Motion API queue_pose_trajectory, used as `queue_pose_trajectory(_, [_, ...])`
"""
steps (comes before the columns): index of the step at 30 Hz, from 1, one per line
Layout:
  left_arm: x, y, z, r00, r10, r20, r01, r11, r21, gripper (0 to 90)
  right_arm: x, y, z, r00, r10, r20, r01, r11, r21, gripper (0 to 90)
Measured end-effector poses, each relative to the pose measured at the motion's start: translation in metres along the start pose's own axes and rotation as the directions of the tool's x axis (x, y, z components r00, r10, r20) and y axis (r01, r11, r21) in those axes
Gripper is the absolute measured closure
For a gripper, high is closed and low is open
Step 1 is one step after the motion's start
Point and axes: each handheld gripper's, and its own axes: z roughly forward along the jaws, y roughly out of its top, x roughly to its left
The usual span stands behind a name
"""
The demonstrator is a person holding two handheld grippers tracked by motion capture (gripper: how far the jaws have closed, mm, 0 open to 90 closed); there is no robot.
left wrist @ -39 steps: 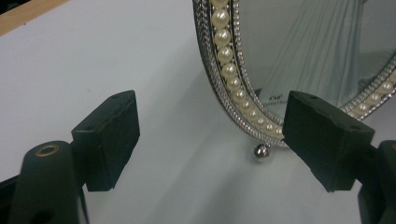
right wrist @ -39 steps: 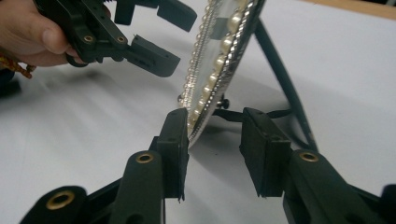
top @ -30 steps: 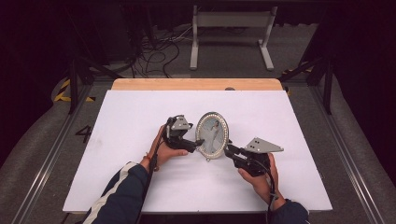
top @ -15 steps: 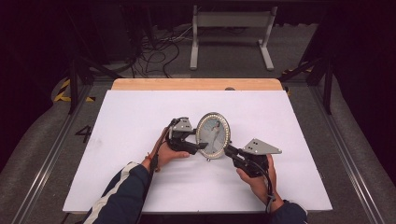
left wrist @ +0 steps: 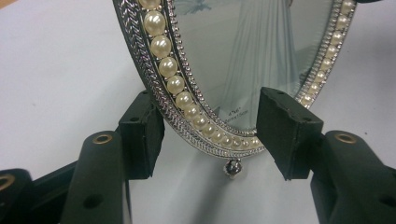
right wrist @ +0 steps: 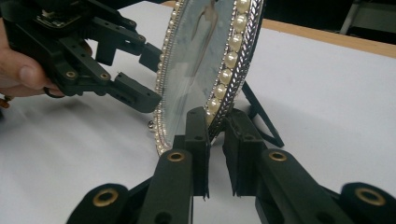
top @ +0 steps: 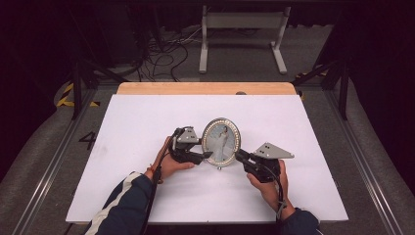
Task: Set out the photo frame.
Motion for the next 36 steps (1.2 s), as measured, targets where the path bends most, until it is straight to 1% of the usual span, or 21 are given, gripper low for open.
queue_pose_trajectory(3, [-0.002, -0.002, -0.004, 1.0000, 0.000, 0.000, 0.000, 1.0000, 0.006, 43.7, -0.001, 0.000, 0.001, 1.0000, -0.001, 0.004, 0.001, 1.000, 0.001, 79.8])
queue_pose_trajectory(5, [-0.003, -0.004, -0.007, 1.0000, 0.009, 0.004, -0.009, 0.9999, 0.012, 43.5, -0.001, 0.001, 0.002, 1.0000, 0.000, 0.010, 0.000, 1.000, 0.000, 79.5])
queue_pose_trajectory(6, [-0.004, -0.004, -0.010, 0.9998, 0.020, 0.008, -0.020, 0.9996, 0.018, 43.5, -0.001, 0.001, 0.003, 0.9999, 0.000, 0.013, 0.000, 1.000, -0.002, 79.3])
queue_pose_trajectory(8, [-0.005, -0.005, -0.013, 0.9996, 0.027, 0.003, -0.027, 0.9994, 0.020, 43.1, 0.001, 0.001, 0.004, 0.9998, 0.002, 0.019, -0.002, 1.000, -0.013, 79.3])
queue_pose_trajectory(10, [-0.005, -0.005, -0.014, 0.9997, 0.023, -0.006, -0.023, 0.9997, 0.012, 43.0, 0.001, 0.001, 0.004, 0.9998, 0.001, 0.020, -0.001, 1.000, -0.015, 79.6])
queue_pose_trajectory(11, [-0.004, -0.004, -0.015, 0.9998, 0.012, -0.016, -0.012, 0.9999, -0.009, 43.0, 0.003, 0.000, 0.003, 0.9996, -0.004, 0.028, 0.005, 1.000, -0.023, 81.0])
queue_pose_trajectory(12, [-0.004, -0.003, -0.016, 0.9994, 0.002, -0.035, -0.003, 0.9994, -0.034, 42.7, 0.002, 0.001, 0.002, 0.9997, -0.002, 0.026, 0.003, 1.000, -0.028, 80.5])
queue_pose_trajectory(13, [-0.004, -0.003, -0.016, 0.9994, 0.002, -0.035, -0.003, 0.9994, -0.034, 42.8, 0.002, 0.001, 0.002, 0.9997, -0.002, 0.026, 0.003, 1.000, -0.028, 80.5])
queue_pose_trajectory(16, [-0.003, -0.002, -0.016, 0.9991, -0.007, -0.043, 0.004, 0.9985, -0.055, 43.9, 0.001, 0.001, -0.001, 0.9997, 0.005, 0.023, -0.004, 0.999, -0.034, 79.7])
queue_pose_trajectory(19, [-0.003, -0.001, -0.017, 0.9988, -0.020, -0.045, 0.017, 0.9972, -0.074, 43.8, 0.002, 0.001, -0.001, 0.9999, 0.009, 0.011, -0.009, 0.999, -0.033, 78.4])
queue_pose_trajectory(20, [-0.002, -0.001, -0.018, 0.9984, -0.029, -0.048, 0.024, 0.9958, -0.088, 44.0, 0.003, 0.001, 0.000, 1.0000, 0.009, 0.003, -0.009, 0.999, -0.031, 77.6])
queue_pose_trajectory(24, [-0.002, 0.000, -0.018, 0.9980, -0.035, -0.054, 0.029, 0.9947, -0.099, 46.1, 0.004, 0.000, 0.001, 1.0000, 0.008, -0.001, -0.008, 1.000, -0.027, 75.8])
queue_pose_trajectory(27, [-0.002, 0.000, -0.018, 0.9976, -0.038, -0.057, 0.033, 0.9947, -0.097, 50.5, 0.004, 0.000, 0.002, 1.0000, 0.007, 0.003, -0.007, 1.000, -0.025, 75.9])
queue_pose_trajectory(31, [-0.001, -0.001, -0.019, 0.9971, -0.041, -0.064, 0.035, 0.9954, -0.089, 55.5, 0.005, 0.000, 0.005, 0.9999, 0.008, 0.007, -0.008, 1.000, -0.010, 76.5])
queue_pose_trajectory(35, [-0.001, -0.002, -0.023, 0.9966, -0.041, -0.072, 0.034, 0.9956, -0.088, 63.4, 0.004, 0.000, 0.009, 0.9999, 0.008, 0.008, -0.008, 1.000, 0.000, 76.3])
queue_pose_trajectory(36, [-0.001, -0.003, -0.024, 0.9968, -0.040, -0.069, 0.034, 0.9953, -0.091, 64.9, 0.004, 0.000, 0.010, 0.9999, 0.010, 0.006, -0.010, 1.000, 0.000, 76.0])
